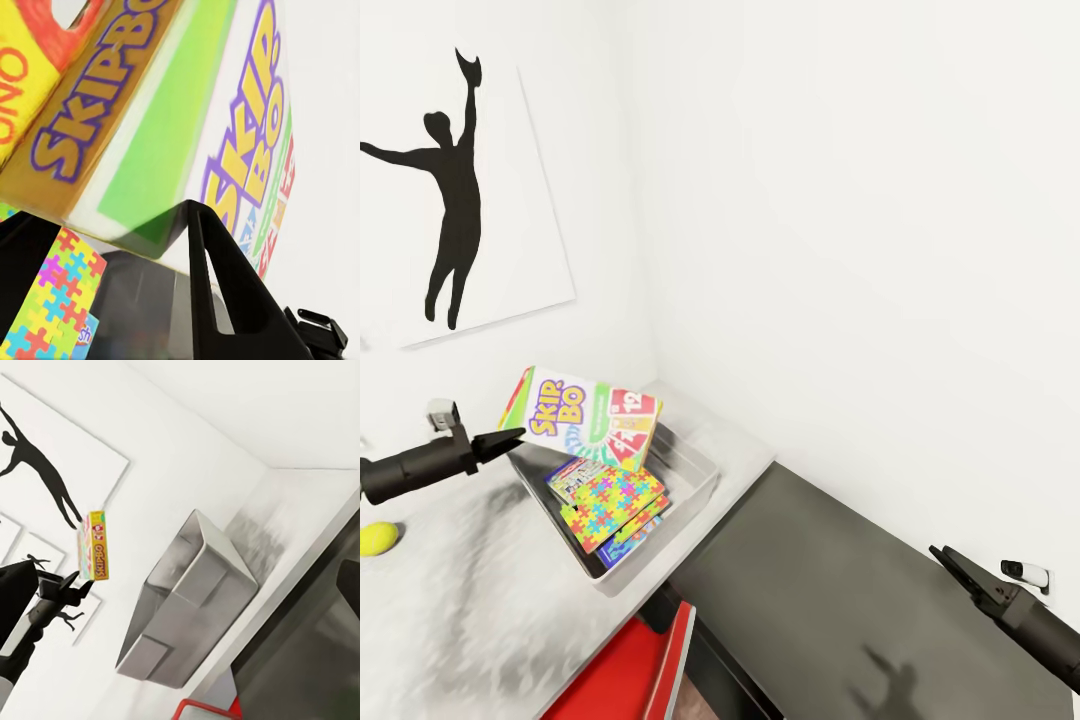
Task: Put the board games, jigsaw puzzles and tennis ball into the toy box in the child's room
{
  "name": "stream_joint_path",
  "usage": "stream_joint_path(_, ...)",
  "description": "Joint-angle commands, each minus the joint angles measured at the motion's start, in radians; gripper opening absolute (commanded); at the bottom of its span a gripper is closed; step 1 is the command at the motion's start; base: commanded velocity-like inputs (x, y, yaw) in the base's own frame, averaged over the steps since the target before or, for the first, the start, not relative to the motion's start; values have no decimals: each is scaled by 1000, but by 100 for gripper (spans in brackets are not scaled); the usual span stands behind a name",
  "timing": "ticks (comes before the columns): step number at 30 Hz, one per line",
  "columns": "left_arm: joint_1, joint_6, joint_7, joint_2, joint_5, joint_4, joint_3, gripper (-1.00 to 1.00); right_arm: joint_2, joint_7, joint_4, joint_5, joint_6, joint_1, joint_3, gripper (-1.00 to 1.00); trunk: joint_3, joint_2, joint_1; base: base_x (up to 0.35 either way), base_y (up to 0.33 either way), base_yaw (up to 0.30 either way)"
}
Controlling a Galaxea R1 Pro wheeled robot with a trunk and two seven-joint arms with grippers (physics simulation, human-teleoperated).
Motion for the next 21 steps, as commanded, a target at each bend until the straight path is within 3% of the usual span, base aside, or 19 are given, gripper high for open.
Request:
stream_joint_path(1, -1, 4, -6, 0, -4, 0, -2, -100, 0, 1, 0, -4, 9, -1, 0, 100, -1, -1, 0, 0, 0, 0)
stream_joint_path(6, -1, 4, -4, 10, -6, -2, -17, -100, 0, 1, 0, -4, 8, -1, 1, 100, -1, -1, 0, 0, 0, 0)
stream_joint_path(12, -3, 4, -5, 49, -6, -4, -71, -100, 1, 0, 0, -4, 7, -1, 2, 100, -1, -1, 0, 0, 0, 0)
stream_joint_path(17, -16, 4, -5, 55, -6, -6, -82, -100, 1, 0, 0, -4, 7, -1, 3, 100, -1, -1, 0, 0, 0, 0)
stream_joint_path(21, -48, 4, -4, 63, -8, -5, -135, -100, 1, -1, 0, -4, 7, -1, 3, 100, -1, -1, 0, 0, 0, 0)
